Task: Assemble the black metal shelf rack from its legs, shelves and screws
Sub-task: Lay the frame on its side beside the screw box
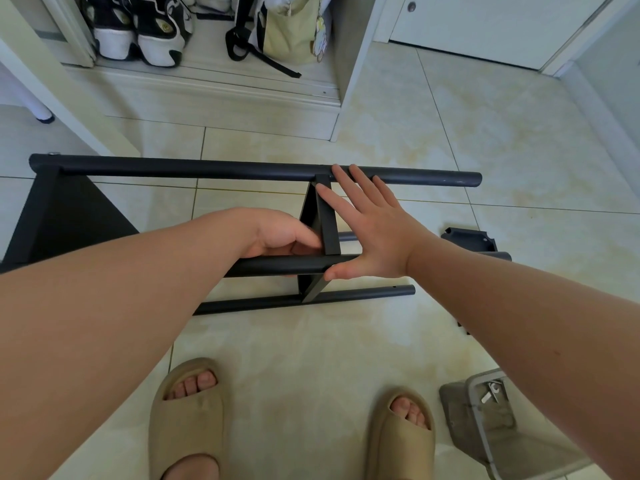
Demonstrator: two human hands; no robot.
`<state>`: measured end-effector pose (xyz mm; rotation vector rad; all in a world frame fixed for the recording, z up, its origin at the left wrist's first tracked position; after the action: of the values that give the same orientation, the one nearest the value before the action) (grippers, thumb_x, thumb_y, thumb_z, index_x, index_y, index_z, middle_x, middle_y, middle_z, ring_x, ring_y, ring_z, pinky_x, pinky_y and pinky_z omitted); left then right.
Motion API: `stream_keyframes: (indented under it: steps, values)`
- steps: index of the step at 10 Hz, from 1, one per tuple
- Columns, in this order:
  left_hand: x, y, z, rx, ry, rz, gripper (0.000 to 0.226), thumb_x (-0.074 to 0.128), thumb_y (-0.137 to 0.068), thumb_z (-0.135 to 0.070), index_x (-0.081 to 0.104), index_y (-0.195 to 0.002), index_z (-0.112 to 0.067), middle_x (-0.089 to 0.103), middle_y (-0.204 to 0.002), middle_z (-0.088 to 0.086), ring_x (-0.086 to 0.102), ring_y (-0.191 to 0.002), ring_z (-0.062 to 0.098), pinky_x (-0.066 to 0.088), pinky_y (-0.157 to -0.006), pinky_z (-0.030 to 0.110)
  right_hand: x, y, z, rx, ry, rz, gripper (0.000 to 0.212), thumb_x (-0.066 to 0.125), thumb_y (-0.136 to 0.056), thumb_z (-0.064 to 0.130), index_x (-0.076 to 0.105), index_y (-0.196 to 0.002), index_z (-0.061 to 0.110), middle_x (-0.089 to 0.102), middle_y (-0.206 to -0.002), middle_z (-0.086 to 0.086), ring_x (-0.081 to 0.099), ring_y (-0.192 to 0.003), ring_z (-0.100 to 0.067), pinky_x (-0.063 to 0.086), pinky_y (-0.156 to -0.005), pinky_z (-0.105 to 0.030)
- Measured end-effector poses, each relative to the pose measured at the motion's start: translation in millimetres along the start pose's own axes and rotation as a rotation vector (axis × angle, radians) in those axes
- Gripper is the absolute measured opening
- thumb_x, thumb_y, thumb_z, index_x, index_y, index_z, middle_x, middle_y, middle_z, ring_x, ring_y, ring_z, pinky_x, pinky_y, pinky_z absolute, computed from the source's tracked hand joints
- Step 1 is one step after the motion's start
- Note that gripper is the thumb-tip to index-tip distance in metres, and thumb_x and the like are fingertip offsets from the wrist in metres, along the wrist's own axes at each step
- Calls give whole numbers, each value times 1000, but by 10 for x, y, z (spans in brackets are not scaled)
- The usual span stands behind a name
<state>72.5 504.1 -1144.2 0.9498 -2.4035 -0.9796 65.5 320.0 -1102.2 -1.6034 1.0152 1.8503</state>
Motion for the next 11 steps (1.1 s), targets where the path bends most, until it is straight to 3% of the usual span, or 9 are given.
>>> stream_keyframes:
  steps: [1,2,4,6,8,11]
  values:
    - [9,-20,1,-42,-26,-28,13,63,-93,-24,73,-96,-15,73,-79,0,66,-66,11,53,-69,27,-5,6,3,1,-3,-1,125,32,-65,98,-7,-162,28,-18,-168,-6,-18,-154,-29,-6,-125,-50]
    - [8,-19,3,-45,5,-7,13,61,-94,-20,74,-94,-16,73,-84,2,67,-71,12,53,-73,29,-10,7,6,2,-3,3,125,32,-65,98,-7,-162,29,-19,-168,-6,-19,-154,-28,-6,-125,-50]
    - [-4,-11,9,-20,-21,-22,34,56,-91,-5,79,-71,-21,73,-78,2,67,-64,12,53,-67,27,-22,8,9,4,6,14,125,32,-65,98,-7,-162,28,-20,-168,-6,-19,-154,-29,-6,-125,-50]
    - [7,5,-1,38,29,-4,35,56,-93,-6,78,-69,-20,73,-76,1,68,-67,13,51,-71,27,-25,6,11,4,12,13,126,31,-65,98,-7,-162,27,-19,-168,-6,-19,-154,-29,-6,-125,-50]
    - [24,5,-29,2,-52,-64,12,60,-94,-19,72,-93,-14,73,-76,1,67,-68,15,53,-69,29,-19,7,6,4,4,3,126,31,-65,98,-6,-162,28,-19,-168,-6,-18,-154,-29,-6,-125,-49]
    - [11,14,-21,68,27,-26,18,55,-95,-6,69,-88,-15,73,-77,0,69,-71,13,51,-71,26,-14,-1,-9,6,4,-3,125,31,-65,98,-6,-162,28,-18,-168,-6,-18,-154,-29,-6,-125,-50]
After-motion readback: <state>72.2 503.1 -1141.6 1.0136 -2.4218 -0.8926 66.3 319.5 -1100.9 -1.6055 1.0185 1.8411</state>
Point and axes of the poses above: each hand's wrist, its own y-axis away from the middle knuckle, its own x-axis out of the palm, z = x × y, the point moved 2 cm from there along -y, towards the middle knuckle
